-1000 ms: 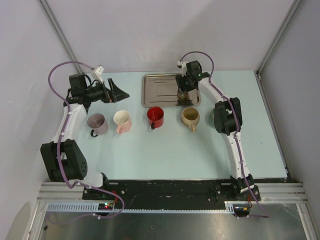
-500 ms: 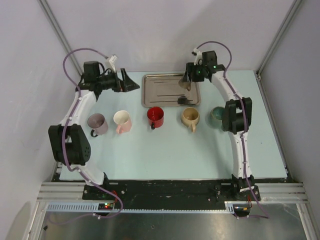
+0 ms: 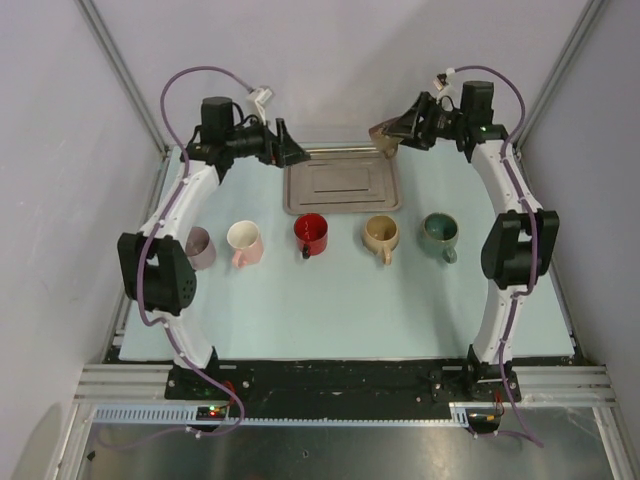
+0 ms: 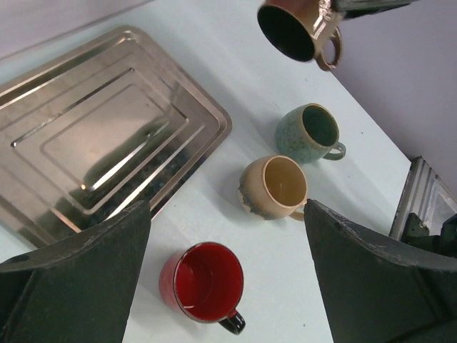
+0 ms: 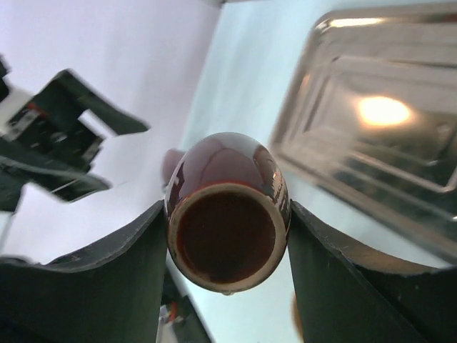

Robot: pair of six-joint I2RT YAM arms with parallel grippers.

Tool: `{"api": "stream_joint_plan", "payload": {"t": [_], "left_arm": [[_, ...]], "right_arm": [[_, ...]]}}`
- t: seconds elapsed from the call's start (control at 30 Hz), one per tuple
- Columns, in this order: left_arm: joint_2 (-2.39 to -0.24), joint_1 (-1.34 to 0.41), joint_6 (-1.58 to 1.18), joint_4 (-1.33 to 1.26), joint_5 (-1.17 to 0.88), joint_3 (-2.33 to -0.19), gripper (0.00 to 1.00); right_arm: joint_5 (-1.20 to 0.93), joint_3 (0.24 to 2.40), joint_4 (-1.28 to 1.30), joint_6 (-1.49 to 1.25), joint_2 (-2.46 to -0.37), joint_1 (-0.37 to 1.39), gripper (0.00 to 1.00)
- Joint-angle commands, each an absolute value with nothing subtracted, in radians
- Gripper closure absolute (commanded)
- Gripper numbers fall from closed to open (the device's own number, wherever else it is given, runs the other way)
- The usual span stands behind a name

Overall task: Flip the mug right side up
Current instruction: Turn over the cup on the tray.

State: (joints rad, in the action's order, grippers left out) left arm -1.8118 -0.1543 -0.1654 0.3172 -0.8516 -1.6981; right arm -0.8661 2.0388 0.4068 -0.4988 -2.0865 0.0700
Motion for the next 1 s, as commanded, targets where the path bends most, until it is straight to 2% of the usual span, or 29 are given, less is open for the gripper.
{"api": "stream_joint_plan", "payload": {"t": [0.0,0.27,0.6,0.97], "left_arm": [[-1.822,-0.192,-0.105,0.300,-0.799,-1.775,0.10],[-1.848,-0.272,-0.096,0.301,-0.813,-1.849,0.15],[-1.820,-0.344,-0.070,0.301,-0.851,-1.822,0.24],[-1.792,-0.376,-0.064,0.301,-0.891,-1.804,0.26]], "right_arm": [[-1.102,1.900,0.159,-0.760,-1.952,0.072,0.71],[-1.239,1.638,-0.295,-1.133,-1.831,0.094,0.72],[-1.263,1.432,-0.869,-1.625,-1.809,0.142,0.72],[-1.249,1.386,-0.923,-1.652,-1.802,0.171,0.72]]}}
